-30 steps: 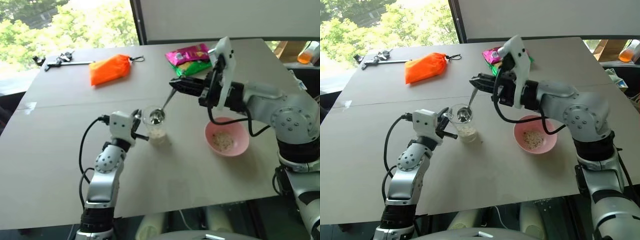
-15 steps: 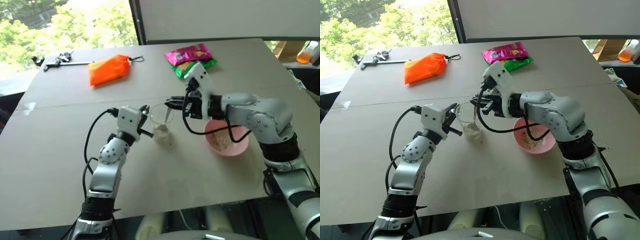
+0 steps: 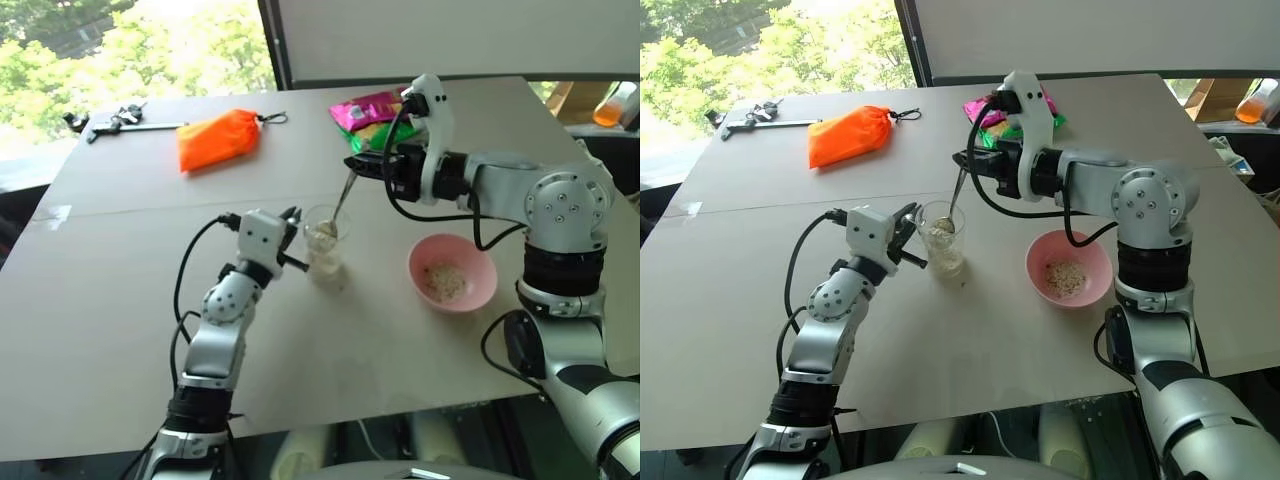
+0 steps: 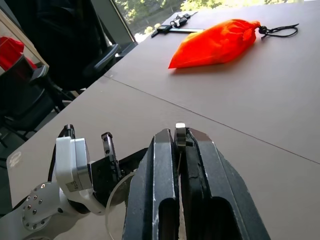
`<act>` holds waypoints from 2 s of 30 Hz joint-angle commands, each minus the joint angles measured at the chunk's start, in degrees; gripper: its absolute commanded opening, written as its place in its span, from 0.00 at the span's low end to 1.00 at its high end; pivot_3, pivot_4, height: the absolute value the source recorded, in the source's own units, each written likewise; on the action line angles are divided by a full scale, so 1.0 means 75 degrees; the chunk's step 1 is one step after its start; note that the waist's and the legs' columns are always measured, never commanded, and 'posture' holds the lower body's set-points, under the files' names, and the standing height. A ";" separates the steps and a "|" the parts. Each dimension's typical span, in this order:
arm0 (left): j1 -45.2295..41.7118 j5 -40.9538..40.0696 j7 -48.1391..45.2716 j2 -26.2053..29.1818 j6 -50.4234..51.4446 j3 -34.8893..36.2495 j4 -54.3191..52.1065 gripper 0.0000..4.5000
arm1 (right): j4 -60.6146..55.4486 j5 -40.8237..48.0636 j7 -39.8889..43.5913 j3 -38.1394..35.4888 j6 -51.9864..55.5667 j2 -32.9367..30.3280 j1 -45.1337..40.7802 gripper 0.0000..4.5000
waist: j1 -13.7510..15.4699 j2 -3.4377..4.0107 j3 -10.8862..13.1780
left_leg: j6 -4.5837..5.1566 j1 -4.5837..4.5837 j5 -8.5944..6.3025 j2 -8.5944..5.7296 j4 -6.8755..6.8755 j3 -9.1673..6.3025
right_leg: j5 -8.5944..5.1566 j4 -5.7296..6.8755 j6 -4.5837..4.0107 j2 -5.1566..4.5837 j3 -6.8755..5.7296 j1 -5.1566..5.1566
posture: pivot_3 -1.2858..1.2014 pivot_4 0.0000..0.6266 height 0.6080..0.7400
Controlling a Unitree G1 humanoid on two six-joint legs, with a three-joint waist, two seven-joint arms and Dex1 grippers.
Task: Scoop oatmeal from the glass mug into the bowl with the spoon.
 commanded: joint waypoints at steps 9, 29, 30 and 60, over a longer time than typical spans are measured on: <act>-0.0545 -0.0101 0.0047 -0.0428 -0.0276 -0.0057 0.0717 0.01 | -0.0041 0.0164 -0.0200 -0.0706 0.0113 -0.0141 -0.0329 0.00 | 0.0015 0.0000 0.0000 | 0.0000 -0.0004 0.0000 -0.0003 0.0001 -0.0003 | 0.0000 0.0000 0.0000 -0.0002 -0.0004 0.0000 | 0.52 0.24 1.00; -0.0615 -0.0051 0.0191 -0.0844 -0.1723 -0.0073 0.1726 0.01 | 0.0904 0.1352 -0.3429 -0.4108 0.1781 0.1606 -0.0648 0.00 | -0.0049 0.0001 -0.0001 | 0.0000 -0.0012 0.0001 -0.0002 0.0000 0.0011 | 0.0000 0.0017 0.0000 -0.0001 0.0012 -0.0024 | 0.52 0.24 1.00; -0.0626 -0.0085 0.0227 -0.0890 -0.1816 -0.0030 0.1803 0.01 | 0.0924 0.1421 -0.3535 -0.4216 0.1842 0.1640 -0.0670 0.00 | -0.0047 0.0001 -0.0001 | 0.0000 -0.0012 0.0001 -0.0003 0.0000 0.0011 | 0.0000 0.0020 0.0000 -0.0001 0.0012 -0.0025 | 0.52 0.24 1.00; -0.1086 -0.0466 -0.0214 -0.1070 -0.3073 0.0171 0.3177 0.01 | 0.2010 0.4541 -0.5550 -0.4279 0.0733 0.1196 -0.0131 0.00 | -0.0200 0.0002 -0.0002 | 0.0002 -0.0010 0.0003 -0.0001 0.0003 0.0057 | -0.0001 0.0080 0.0000 0.0002 0.0060 -0.0058 | 0.52 0.24 1.00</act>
